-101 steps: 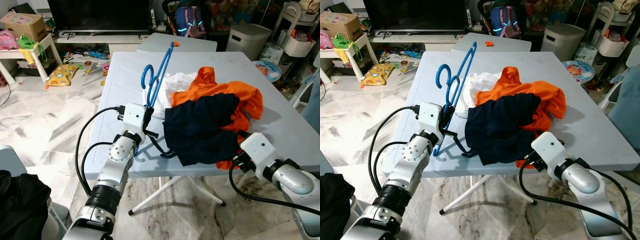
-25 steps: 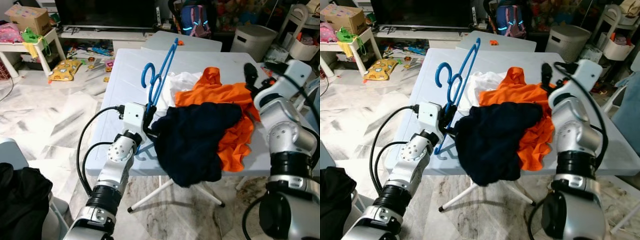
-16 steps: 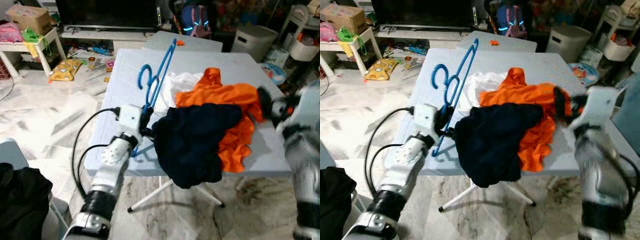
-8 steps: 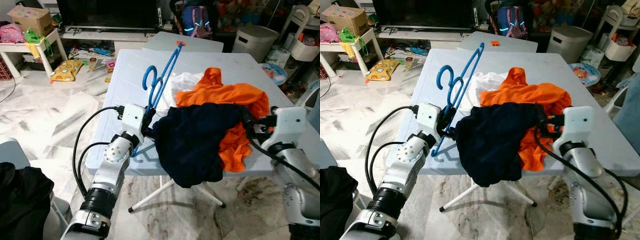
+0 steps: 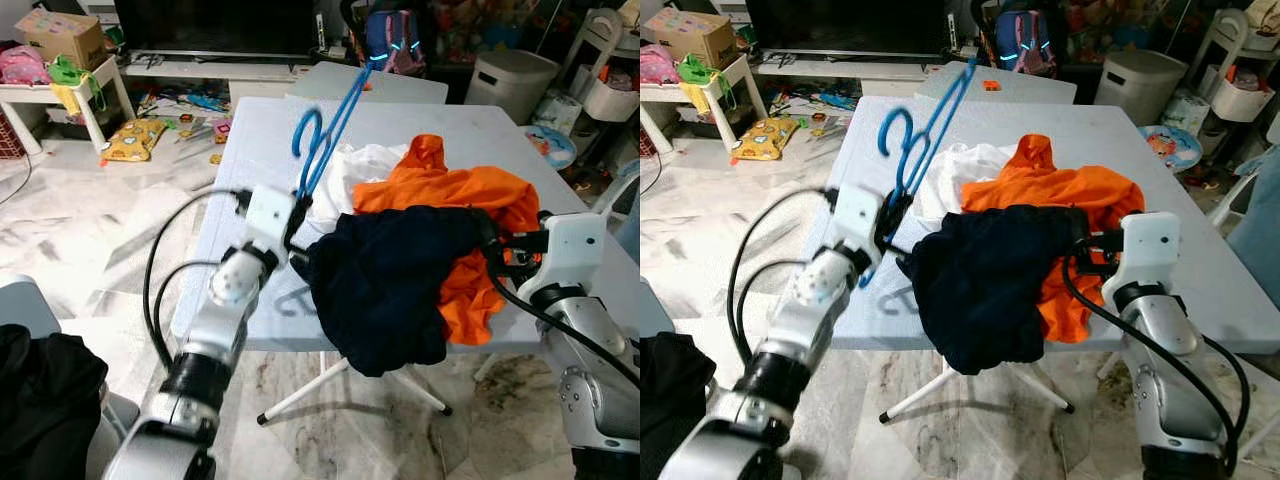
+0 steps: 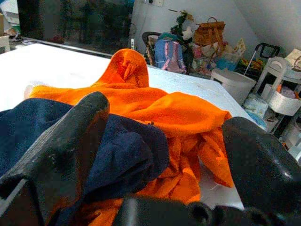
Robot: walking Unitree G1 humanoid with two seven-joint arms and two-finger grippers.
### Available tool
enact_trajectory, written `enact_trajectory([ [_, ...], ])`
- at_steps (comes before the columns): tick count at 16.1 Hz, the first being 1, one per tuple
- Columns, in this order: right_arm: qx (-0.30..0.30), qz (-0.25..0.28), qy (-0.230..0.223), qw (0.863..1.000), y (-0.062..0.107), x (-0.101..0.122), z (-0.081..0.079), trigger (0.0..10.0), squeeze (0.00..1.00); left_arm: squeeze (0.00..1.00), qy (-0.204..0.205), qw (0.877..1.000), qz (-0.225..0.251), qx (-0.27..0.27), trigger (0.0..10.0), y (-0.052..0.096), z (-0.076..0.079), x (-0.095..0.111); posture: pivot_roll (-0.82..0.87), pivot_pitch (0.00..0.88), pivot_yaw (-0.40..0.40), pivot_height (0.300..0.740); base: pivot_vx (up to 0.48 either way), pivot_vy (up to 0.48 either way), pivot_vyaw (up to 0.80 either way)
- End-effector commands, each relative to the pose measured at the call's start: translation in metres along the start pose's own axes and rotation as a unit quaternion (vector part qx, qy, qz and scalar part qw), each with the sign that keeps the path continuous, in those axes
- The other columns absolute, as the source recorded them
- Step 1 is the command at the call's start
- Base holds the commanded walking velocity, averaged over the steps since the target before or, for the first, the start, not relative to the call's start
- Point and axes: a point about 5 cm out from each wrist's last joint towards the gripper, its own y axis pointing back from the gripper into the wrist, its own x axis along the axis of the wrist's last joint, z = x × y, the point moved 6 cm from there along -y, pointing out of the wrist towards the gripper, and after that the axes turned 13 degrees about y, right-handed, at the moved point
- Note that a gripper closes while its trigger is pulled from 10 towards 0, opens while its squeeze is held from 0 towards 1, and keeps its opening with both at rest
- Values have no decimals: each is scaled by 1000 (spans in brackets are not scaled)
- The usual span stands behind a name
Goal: Hang hanger
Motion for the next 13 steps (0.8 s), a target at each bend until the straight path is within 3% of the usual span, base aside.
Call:
enact_trajectory([
  [1, -6, 7, 3, 1000, -2, 3, 1, 10000, 0, 0, -11, 1000, 3, -2, 10000, -2, 0, 2, 27, 0, -45, 740, 0, 0, 0],
  [4, -9, 4, 2, 1000, -1, 0, 1, 10000, 0, 0, -14, 1000, 3, -3, 10000, -2, 0, 2, 27, 0, -42, 740, 0, 0, 0],
  [13, -8, -1, 2, 1000, -1, -3, 0, 10000, 0, 0, -12, 1000, 1, -7, 10000, -3, 4, 1, 26, 0, -38, 740, -286, 0, 0],
])
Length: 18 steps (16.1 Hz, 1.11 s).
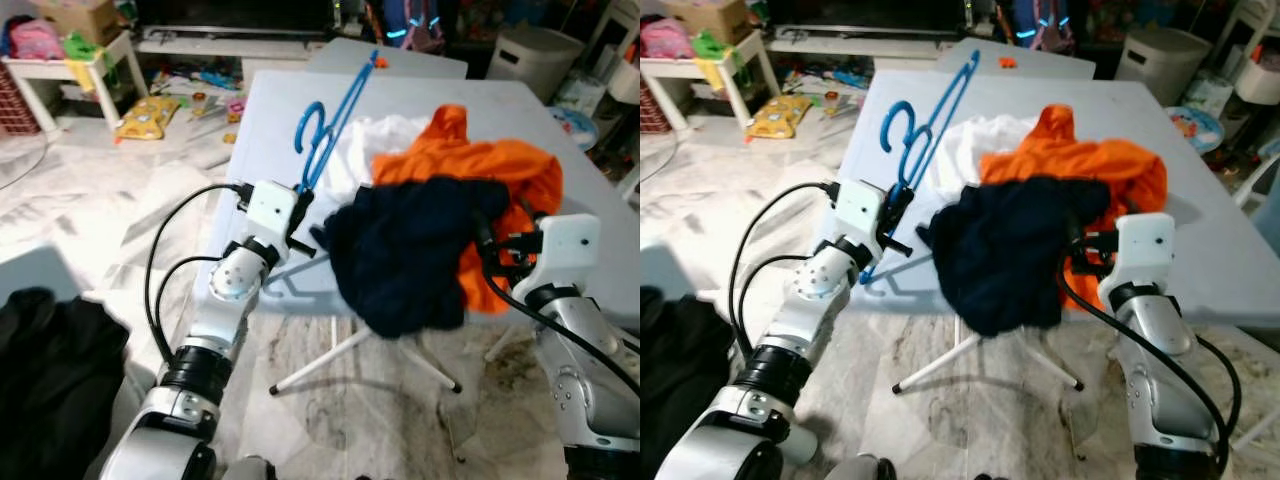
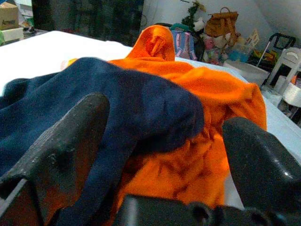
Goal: Hang hanger
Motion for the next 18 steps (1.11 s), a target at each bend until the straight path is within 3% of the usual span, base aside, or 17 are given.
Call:
enact_trajectory([
  [1, -6, -3, 4, 1000, 0, -2, 3, 10000, 0, 0, -9, 1000, 2, -7, 10000, -3, 4, 3, 26, 0, -38, 740, -300, 0, 0],
  [18, 9, -14, 8, 1000, 3, -9, -2, 10000, 0, 0, -7, 1000, -2, -21, 10000, -2, 14, 0, 19, 0, -35, 740, -298, 0, 0],
])
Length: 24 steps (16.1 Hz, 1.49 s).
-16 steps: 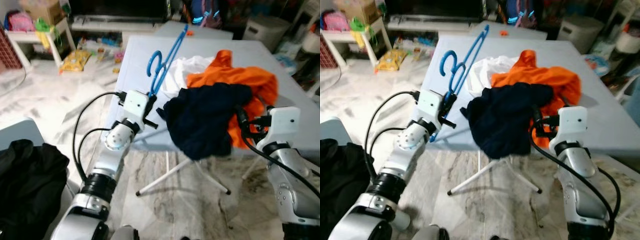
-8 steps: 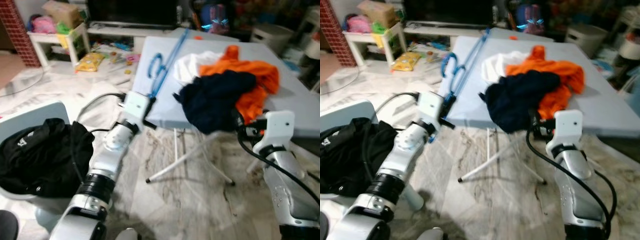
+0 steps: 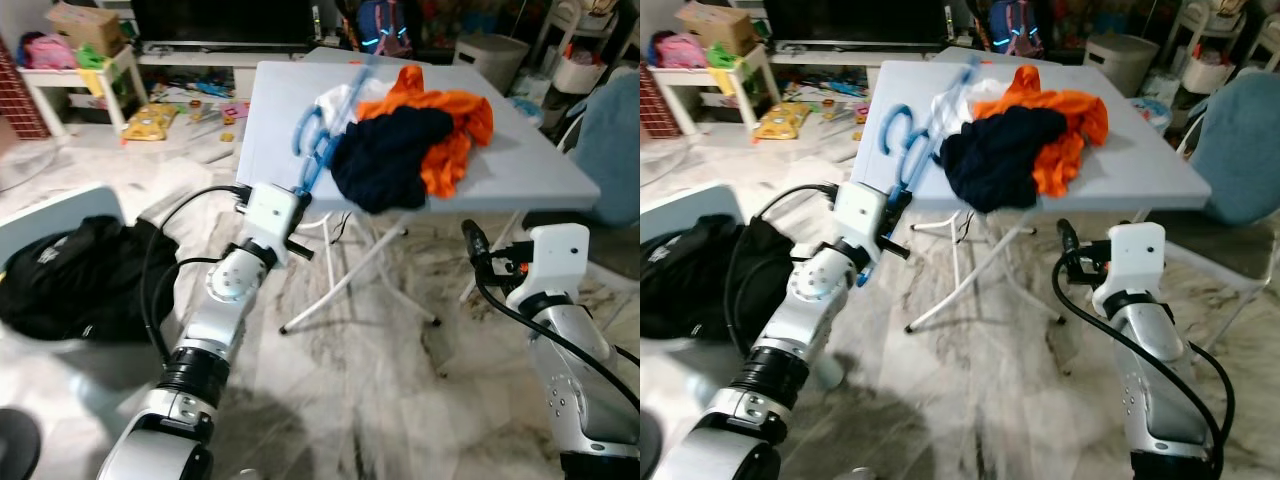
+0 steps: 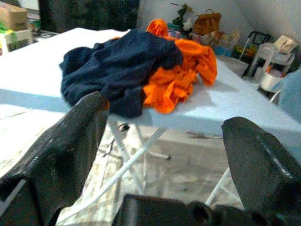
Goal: Hang hanger
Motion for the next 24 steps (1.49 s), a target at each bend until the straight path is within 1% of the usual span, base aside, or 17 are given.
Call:
enact_trajectory([
  [1, -4, -3, 6, 1000, 2, -2, 5, 10000, 0, 0, -8, 1000, 3, -19, 10000, -3, 13, 2, 19, 0, -35, 740, -296, 0, 0],
  [5, -1, -8, 8, 1000, 4, -5, 3, 10000, 0, 0, -15, 1000, -1, -25, 10000, -2, 15, -1, 17, 0, -31, 740, -282, 0, 0],
  [7, 6, -13, 8, 1000, 6, -9, -2, 10000, 0, 0, -29, 999, -16, -34, 10000, 0, 17, -10, 15, 0, -30, 740, 0, 0, 0],
  [8, 15, -15, 12, 1000, 7, -10, -6, 10000, 0, 0, -50, 997, -37, -47, 10000, 2, 17, -20, 9, 0, -30, 740, 0, 0, 0],
  [9, 20, -16, 16, 1000, 8, -10, -7, 10000, 0, 0, -51, 997, -42, -51, 10000, 2, 17, -23, 5, 0, -30, 740, 0, 0, 0],
  [10, 26, -20, 20, 999, 9, -12, -9, 10000, 0, 0, -64, 994, -63, -56, 10000, 1, 15, -31, 3, 0, -30, 740, 0, 0, 0],
  [13, 35, -28, 34, 998, 12, -16, -9, 10000, 0, 0, -76, 988, -106, -85, 10000, 2, 14, -45, -4, 0, -29, 740, 0, 0, 0],
  [14, 32, -31, 35, 998, 13, -18, -8, 10000, 0, 0, -69, 986, -119, -91, 10000, 1, 15, -49, -4, 0, -29, 740, 0, 0, 0],
  [15, 27, -30, 32, 999, 14, -18, -8, 10000, 0, 0, -44, 986, -130, -94, 10000, 0, 17, -52, -4, 0, -29, 740, 0, 0, 0],
  [16, 19, -24, 22, 999, 16, -16, -9, 10000, 0, 0, -7, 983, -138, -122, 10000, 1, 31, -57, -13, 0, -28, 740, 0, 0, 0],
  [18, 18, -26, 20, 999, 18, -17, -11, 10000, 0, 0, -6, 979, -137, -148, 10000, 4, 43, -61, -22, 0, -24, 740, 0, 0, 0],
  [19, 14, -35, 15, 999, 20, -21, -14, 10000, 0, 0, 14, 975, -141, -173, 10000, 8, 57, -67, -34, 0, -17, 740, 0, 0, -513],
  [20, 12, -36, 11, 999, 21, -21, -14, 10000, 0, 0, 17, 972, -143, -183, 10000, 9, 63, -69, -37, 0, -15, 740, 0, 0, -788],
  [21, 10, -37, 15, 999, 23, -22, -14, 10000, 0, 0, 31, 969, -144, -199, 10000, 11, 71, -70, -45, 0, -13, 740, 0, 0, -788],
  [22, 14, -38, 31, 999, 27, -23, -12, 10000, 0, 0, 55, 961, -159, -220, 10000, 13, 79, -74, -52, 0, -11, 740, 0, 0, -788],
  [23, 21, -37, 46, 998, 28, -22, -11, 10000, 0, 0, 59, 957, -167, -231, 10000, 15, 82, -76, -52, 0, -11, 740, 0, 0, -756],
  [24, 40, -34, 79, 996, 29, -21, -10, 10000, 0, 0, 68, 946, -185, -258, 10000, 20, 87, -80, -53, 0, -12, 740, 0, 0, 0],
])
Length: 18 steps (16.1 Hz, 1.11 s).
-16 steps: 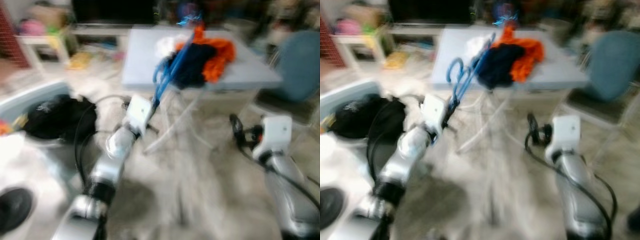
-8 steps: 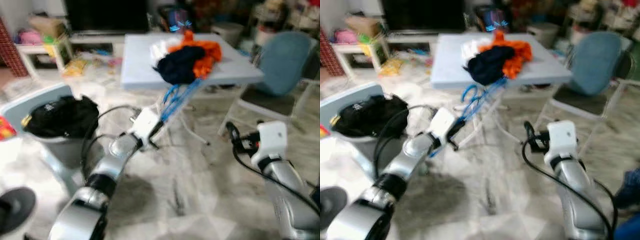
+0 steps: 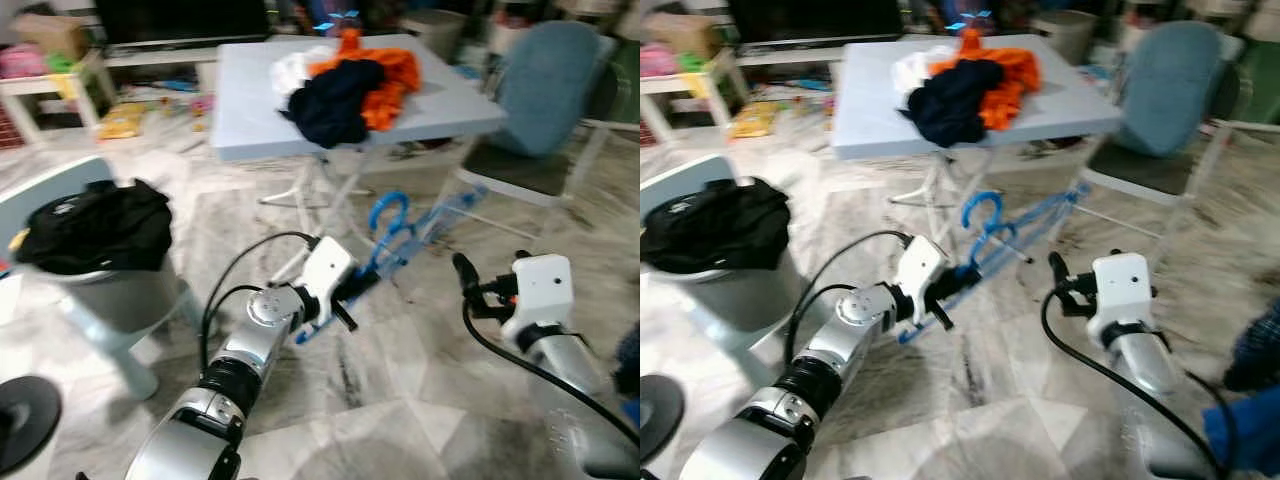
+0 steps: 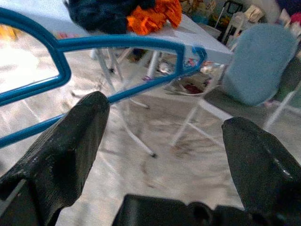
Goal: Hang hanger
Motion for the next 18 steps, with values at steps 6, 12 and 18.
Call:
enact_trajectory([
  [6, 218, 4, 230, 949, 28, 0, -9, 10000, 0, 0, -70, 987, -94, -114, 10000, 27, 3, -21, -51, 0, -5, 740, 0, 0, 0],
  [12, 346, -30, 306, 887, 47, -15, -18, 10000, 0, 0, -97, 967, -121, -200, 10000, 36, 22, -26, -59, 0, -1, 740, 0, 0, 0],
  [18, 405, -34, 304, 862, 52, -18, -34, 2275, 0, 0, -121, 959, -130, -222, 10000, 39, 27, -29, -56, 0, 1, 740, 0, 0, 0],
])
